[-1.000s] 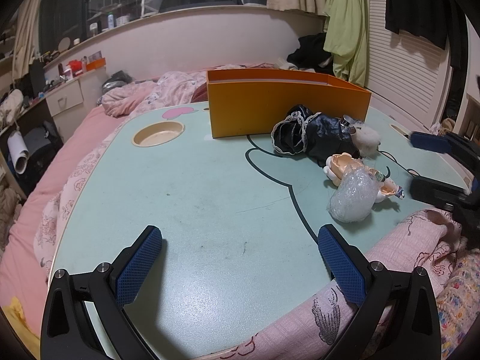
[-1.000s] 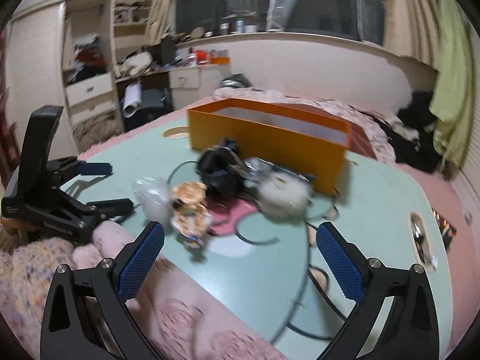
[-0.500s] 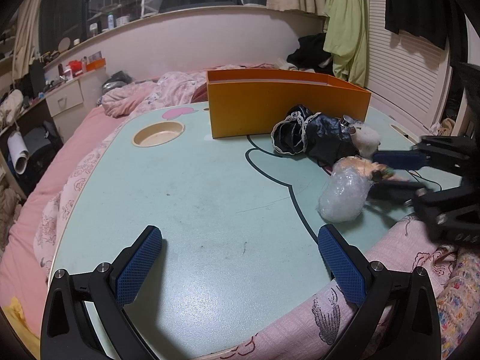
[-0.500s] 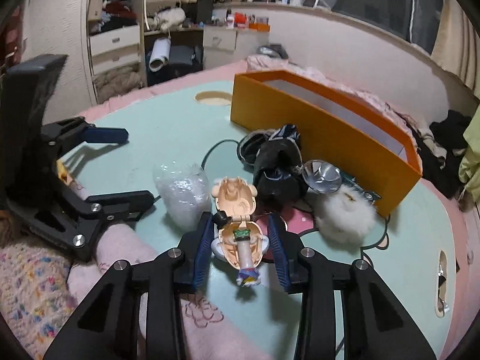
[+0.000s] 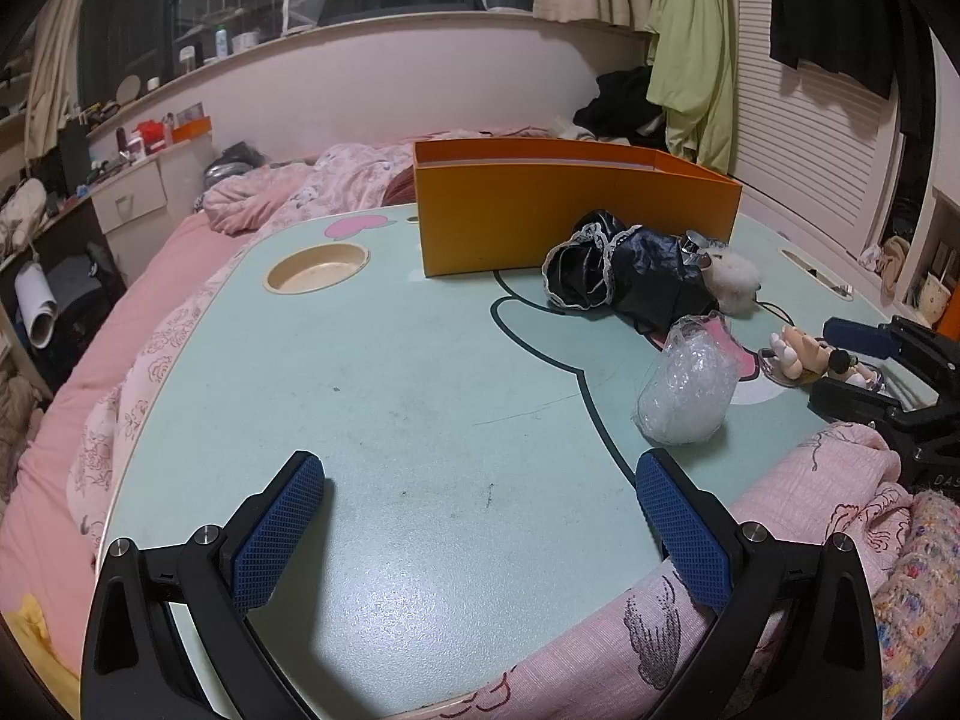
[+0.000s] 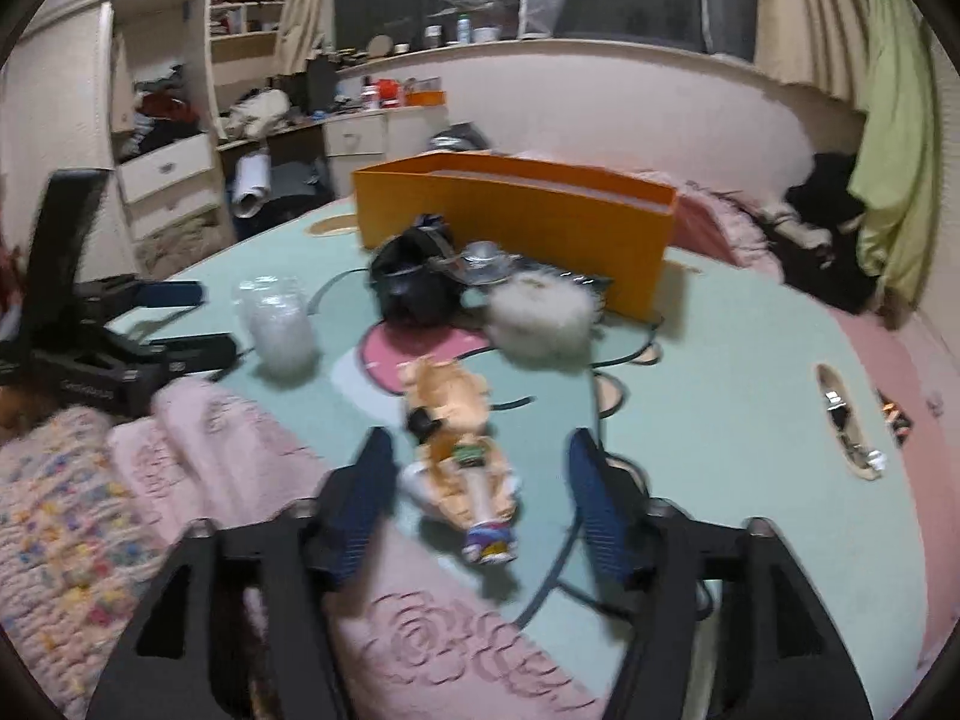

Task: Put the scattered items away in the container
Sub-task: 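Reach the right tool to the doll figurine and grasp it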

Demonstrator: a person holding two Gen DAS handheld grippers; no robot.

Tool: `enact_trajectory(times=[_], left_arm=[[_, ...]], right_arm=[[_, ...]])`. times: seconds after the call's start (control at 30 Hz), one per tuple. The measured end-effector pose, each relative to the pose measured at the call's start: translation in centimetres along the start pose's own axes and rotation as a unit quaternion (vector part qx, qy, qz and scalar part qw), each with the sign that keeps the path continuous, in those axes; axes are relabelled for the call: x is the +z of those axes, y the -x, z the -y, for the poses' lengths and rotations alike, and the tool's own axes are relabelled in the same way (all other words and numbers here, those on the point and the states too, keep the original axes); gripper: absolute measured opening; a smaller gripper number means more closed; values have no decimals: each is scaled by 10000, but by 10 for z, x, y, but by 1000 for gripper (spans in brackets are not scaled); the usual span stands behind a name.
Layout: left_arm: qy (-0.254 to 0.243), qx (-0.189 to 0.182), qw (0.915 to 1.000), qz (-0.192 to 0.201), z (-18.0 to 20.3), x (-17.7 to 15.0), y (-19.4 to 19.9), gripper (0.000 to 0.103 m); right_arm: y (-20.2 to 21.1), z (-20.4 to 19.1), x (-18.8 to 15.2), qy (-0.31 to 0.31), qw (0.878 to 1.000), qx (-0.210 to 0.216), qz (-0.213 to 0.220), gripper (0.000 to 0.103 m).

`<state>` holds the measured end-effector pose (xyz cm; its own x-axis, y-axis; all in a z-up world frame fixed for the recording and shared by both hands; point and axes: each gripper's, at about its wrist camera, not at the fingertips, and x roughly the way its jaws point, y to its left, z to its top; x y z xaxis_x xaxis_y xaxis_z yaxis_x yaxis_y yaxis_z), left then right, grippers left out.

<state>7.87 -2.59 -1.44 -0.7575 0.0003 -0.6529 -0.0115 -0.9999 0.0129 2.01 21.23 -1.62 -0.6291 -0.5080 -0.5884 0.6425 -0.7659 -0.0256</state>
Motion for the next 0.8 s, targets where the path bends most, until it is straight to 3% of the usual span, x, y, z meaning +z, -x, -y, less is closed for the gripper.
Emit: enact_trajectory(times=[0.17,0.4,0.43,0.47,0.53,0.63,0.8], left_arm=[[5,-3,10000,-3,0,0,0,103],[4,-1,10000,0,0,0,0,103],[3,2,10000,5,0,0,0,103],[2,7,10000,15,0,0,0,103],[3,19,10000,41,1,0,1,103],[7,20,10000,75,1,0,3,103],[-138,-50,9996,226,7,2,13,103]], right_arm=[[-4,8,2,-108,9999,0,-13,79],[-11,13,5,-163,9998,94,-7,80],[-11,12,5,-130,9998,152,24,74],[-11,10,4,-60,9997,224,68,58],[-8,1,3,187,9991,338,183,37],[-5,-7,1,437,9984,174,298,36],[-5,5,-3,185,9989,255,349,36]])
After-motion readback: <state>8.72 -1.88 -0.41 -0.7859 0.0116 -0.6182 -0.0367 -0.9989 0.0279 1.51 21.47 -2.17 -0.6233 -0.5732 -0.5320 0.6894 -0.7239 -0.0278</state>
